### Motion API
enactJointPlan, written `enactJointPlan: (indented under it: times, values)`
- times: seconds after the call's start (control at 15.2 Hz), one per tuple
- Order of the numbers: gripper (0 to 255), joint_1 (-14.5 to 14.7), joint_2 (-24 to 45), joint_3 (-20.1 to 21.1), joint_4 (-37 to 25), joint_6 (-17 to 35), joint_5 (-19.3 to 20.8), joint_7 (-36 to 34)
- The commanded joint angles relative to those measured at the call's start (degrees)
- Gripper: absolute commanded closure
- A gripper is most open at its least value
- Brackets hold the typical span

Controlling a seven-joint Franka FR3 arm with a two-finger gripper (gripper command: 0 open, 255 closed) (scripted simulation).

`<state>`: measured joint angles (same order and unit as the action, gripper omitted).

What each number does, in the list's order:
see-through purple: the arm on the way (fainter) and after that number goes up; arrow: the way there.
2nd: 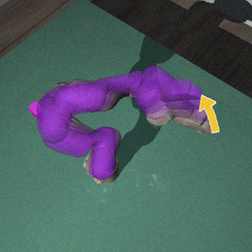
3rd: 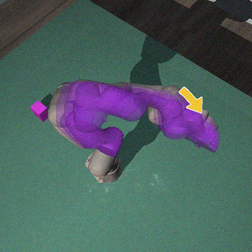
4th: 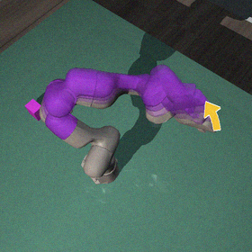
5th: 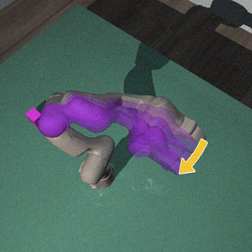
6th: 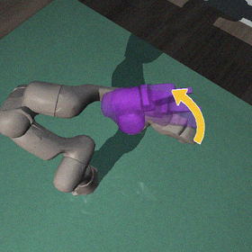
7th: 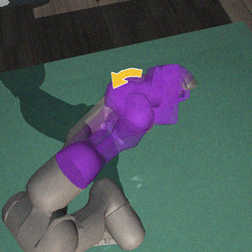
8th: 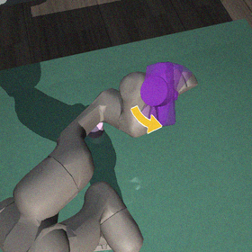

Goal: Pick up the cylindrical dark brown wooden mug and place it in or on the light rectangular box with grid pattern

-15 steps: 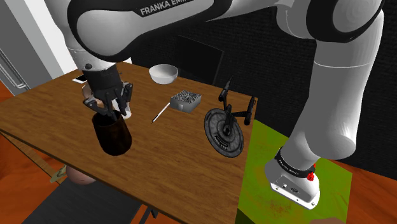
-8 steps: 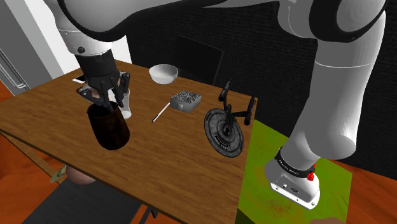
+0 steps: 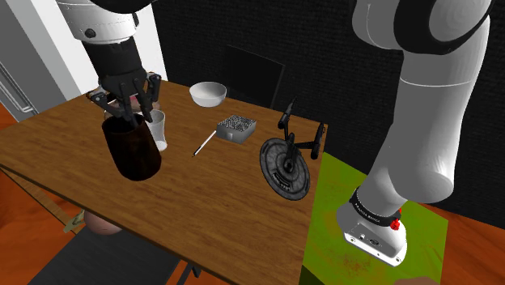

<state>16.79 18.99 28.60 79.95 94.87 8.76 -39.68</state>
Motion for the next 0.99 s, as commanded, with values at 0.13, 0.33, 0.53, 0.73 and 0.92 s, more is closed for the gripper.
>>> enactJointPlan:
  times: [0.13, 0.33, 0.53, 0.73, 0.92]
  values:
    - [255, 0.4, 0.5, 0.0, -3.9, -3.4, 0.2, 0.1]
    - [255, 0.8, 1.0, 0.1, -6.4, -5.5, 0.4, 0.1]
    - [255, -3.1, -4.3, -0.6, -0.8, -4.6, -2.1, 3.9]
    - [255, -6.6, -9.0, -1.7, 3.6, -4.3, -4.3, 8.1]
    - [255, -9.5, -13.2, -3.3, 7.0, -4.5, -6.1, 12.5]
